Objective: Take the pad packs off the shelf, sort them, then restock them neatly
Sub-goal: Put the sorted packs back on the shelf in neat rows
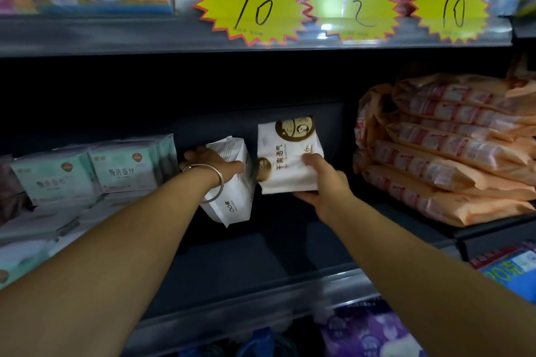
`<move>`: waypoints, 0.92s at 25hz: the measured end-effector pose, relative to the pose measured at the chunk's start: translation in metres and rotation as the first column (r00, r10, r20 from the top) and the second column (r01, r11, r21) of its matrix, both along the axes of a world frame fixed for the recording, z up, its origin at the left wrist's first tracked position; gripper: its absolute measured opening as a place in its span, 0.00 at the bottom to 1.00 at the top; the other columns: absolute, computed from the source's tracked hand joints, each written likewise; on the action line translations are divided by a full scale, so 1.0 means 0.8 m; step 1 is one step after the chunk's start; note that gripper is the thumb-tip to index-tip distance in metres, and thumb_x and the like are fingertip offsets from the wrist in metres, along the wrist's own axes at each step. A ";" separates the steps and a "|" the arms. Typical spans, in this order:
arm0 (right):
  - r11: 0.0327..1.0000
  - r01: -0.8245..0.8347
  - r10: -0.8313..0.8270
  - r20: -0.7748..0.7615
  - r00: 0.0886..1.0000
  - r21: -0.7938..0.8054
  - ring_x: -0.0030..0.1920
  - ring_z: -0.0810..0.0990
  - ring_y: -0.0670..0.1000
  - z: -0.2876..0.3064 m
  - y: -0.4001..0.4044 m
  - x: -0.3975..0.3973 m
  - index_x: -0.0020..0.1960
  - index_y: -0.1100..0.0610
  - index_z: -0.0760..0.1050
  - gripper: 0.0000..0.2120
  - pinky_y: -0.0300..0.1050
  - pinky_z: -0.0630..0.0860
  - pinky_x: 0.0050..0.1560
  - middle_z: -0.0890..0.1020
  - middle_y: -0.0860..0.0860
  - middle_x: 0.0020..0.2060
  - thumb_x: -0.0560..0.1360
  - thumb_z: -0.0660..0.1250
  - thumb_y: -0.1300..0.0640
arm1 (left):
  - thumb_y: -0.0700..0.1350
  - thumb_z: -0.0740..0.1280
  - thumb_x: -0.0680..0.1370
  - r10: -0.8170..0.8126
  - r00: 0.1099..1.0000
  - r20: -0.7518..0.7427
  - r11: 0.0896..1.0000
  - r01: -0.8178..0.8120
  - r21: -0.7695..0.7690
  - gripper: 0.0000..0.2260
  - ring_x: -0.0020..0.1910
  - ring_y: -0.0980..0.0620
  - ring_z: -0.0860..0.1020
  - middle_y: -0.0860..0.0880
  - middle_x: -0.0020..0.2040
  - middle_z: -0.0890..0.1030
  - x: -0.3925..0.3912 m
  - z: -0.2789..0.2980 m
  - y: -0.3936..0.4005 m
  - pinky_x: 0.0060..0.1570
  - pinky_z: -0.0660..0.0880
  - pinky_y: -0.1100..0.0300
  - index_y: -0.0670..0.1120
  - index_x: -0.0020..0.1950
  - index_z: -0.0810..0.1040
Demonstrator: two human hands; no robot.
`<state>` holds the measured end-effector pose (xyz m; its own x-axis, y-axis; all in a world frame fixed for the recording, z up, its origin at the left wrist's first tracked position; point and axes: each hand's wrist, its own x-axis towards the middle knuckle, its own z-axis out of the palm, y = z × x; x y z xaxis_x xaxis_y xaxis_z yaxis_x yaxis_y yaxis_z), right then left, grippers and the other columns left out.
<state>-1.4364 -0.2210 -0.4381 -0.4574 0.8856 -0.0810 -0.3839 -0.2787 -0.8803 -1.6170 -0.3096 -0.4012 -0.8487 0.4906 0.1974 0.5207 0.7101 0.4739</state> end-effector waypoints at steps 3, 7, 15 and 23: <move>0.991 -0.115 0.105 -0.139 0.985 -0.066 0.51 0.81 0.56 -0.013 -0.012 -0.017 0.71 0.57 0.64 0.35 0.56 0.79 0.53 0.79 0.56 0.57 0.69 0.73 0.51 | 0.62 0.67 0.69 0.010 0.999 0.047 0.997 -0.014 0.082 0.43 0.68 0.37 0.64 0.38 0.71 0.61 0.001 -0.006 0.003 0.64 0.68 0.49 0.39 0.74 0.54; 0.973 -0.230 0.229 0.075 0.971 0.004 0.51 0.79 0.53 -0.021 -0.019 -0.010 0.66 0.56 0.71 0.26 0.50 0.74 0.52 0.81 0.53 0.53 0.71 0.71 0.50 | 0.60 0.66 0.71 0.030 1.000 0.003 0.996 -0.030 0.090 0.42 0.68 0.37 0.63 0.37 0.70 0.60 -0.005 -0.008 -0.004 0.66 0.66 0.50 0.37 0.74 0.54; 0.922 -0.365 0.333 0.216 0.918 0.130 0.54 0.80 0.61 -0.024 0.008 0.003 0.73 0.41 0.54 0.43 0.63 0.79 0.49 0.80 0.56 0.57 0.68 0.75 0.60 | 0.60 0.68 0.70 -0.004 1.000 -0.021 0.997 0.006 0.074 0.41 0.68 0.38 0.63 0.38 0.69 0.61 -0.009 -0.009 -0.011 0.63 0.65 0.52 0.38 0.73 0.56; 0.978 -0.208 0.205 0.131 0.970 0.009 0.49 0.81 0.61 -0.016 0.008 -0.003 0.71 0.48 0.59 0.33 0.65 0.79 0.41 0.79 0.57 0.54 0.72 0.71 0.51 | 0.61 0.68 0.68 -0.062 0.998 0.011 0.998 0.062 0.021 0.43 0.68 0.39 0.65 0.39 0.70 0.63 -0.009 -0.011 -0.014 0.65 0.67 0.51 0.40 0.73 0.58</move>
